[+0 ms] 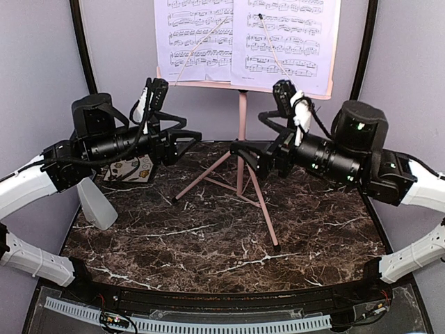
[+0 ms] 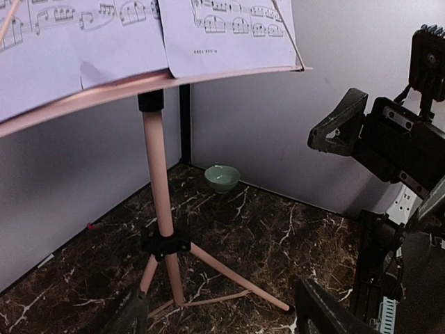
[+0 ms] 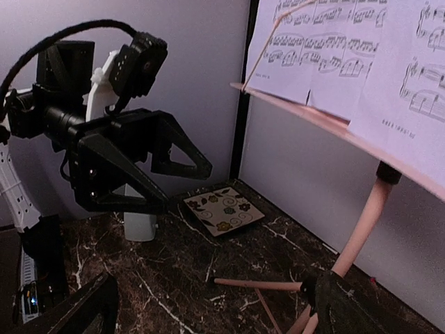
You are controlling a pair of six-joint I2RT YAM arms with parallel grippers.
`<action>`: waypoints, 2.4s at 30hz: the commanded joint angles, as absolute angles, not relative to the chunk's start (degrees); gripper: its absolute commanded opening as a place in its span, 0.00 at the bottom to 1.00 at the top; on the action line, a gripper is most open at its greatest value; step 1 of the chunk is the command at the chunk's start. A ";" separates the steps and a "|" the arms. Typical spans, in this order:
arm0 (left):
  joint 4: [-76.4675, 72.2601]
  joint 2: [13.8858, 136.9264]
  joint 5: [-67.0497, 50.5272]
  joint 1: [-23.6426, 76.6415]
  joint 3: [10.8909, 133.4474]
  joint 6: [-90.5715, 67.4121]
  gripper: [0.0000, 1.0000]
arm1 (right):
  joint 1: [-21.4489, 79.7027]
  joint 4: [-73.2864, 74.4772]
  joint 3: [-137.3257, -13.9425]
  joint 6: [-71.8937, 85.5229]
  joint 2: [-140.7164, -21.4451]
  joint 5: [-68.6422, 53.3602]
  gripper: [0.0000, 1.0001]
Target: Set up the instrument practice props
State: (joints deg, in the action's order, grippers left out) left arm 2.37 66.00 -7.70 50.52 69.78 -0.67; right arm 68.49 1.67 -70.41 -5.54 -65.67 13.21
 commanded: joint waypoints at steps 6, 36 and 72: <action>-1.16 65.97 -13.55 47.21 59.32 -11.43 0.79 | 68.97 -3.34 -50.12 7.11 -60.95 14.90 1.00; 38.71 69.19 0.84 25.38 72.42 -31.95 0.99 | 47.18 10.22 -45.75 22.85 -61.04 10.21 1.00; 69.94 82.62 19.54 -3.08 80.25 -49.21 0.98 | 47.12 6.16 -52.91 19.81 -70.78 3.61 1.00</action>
State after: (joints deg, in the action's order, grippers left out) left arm 72.40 81.65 19.31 -2.44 82.28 -46.68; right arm 47.35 8.62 -50.19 20.40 -70.30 3.84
